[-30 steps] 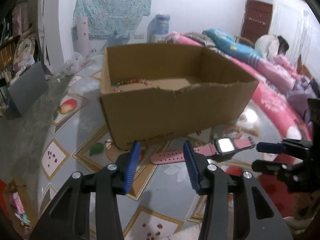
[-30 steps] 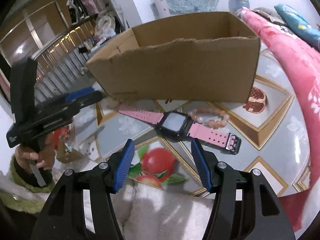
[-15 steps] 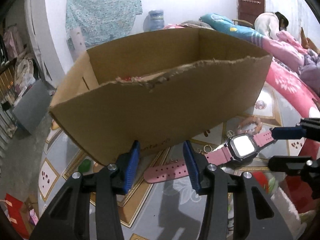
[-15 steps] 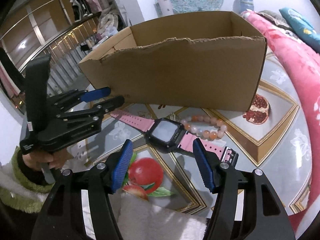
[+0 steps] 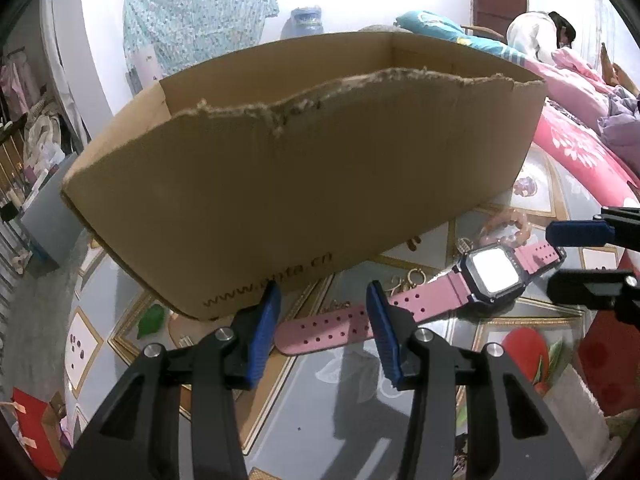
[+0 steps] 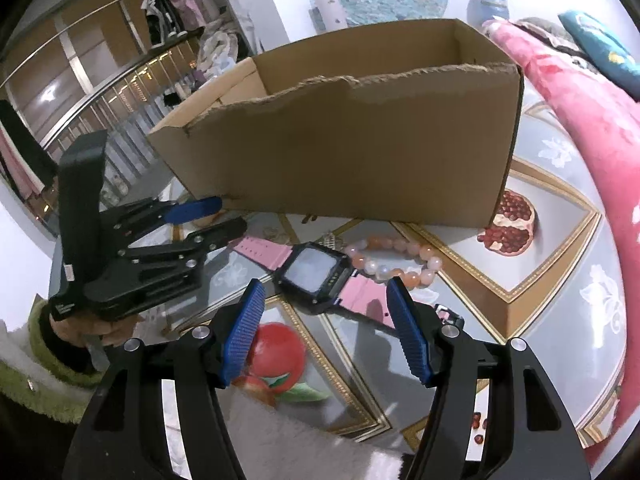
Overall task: Organize jewelry
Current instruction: 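Move both tools back toward the pink smartwatch, then grasp the pink smartwatch strap with the right tool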
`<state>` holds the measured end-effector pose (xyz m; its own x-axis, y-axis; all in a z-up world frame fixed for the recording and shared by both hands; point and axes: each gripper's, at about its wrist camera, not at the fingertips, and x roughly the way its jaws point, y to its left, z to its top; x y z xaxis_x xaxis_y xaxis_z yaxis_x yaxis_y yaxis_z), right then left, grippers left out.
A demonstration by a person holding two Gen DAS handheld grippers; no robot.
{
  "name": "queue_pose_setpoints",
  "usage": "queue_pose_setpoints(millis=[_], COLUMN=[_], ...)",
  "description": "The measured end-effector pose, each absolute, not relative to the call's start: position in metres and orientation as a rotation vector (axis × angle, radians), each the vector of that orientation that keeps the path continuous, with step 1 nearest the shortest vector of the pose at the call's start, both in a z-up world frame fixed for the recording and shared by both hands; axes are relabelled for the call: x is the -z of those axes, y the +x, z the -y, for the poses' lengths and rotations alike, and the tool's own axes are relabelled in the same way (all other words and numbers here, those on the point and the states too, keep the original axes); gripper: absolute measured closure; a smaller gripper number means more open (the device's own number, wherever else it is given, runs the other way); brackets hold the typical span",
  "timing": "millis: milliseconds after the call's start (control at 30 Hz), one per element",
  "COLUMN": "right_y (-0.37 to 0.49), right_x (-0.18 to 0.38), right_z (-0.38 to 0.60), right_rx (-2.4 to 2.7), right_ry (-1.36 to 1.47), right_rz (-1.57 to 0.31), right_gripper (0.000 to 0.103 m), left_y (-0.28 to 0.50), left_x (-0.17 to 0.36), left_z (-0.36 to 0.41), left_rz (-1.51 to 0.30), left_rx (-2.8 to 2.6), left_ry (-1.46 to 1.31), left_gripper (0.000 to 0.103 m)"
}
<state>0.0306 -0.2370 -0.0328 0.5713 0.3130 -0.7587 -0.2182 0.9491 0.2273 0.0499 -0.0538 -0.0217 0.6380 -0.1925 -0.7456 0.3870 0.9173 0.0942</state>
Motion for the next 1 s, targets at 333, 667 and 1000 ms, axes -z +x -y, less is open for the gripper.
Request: queue_pose_setpoints(millis=[333, 667, 1000], right_y=[0.032, 0.028, 0.044], right_x=[0.044, 0.042, 0.035], right_z=[0.247, 0.254, 0.251], right_rx=[-0.303, -0.329, -0.294], right_ry=[0.147, 0.180, 0.078], right_rz=[-0.952, -0.999, -0.995], right_gripper=[0.042, 0.042, 0.042], left_y=[0.050, 0.049, 0.045], left_x=[0.027, 0.027, 0.027], left_z=[0.052, 0.042, 0.036], left_rz=[-0.836, -0.844, -0.841], left_rx=[0.333, 0.346, 0.360], left_ry=[0.229, 0.208, 0.192], left_gripper=[0.060, 0.060, 0.060])
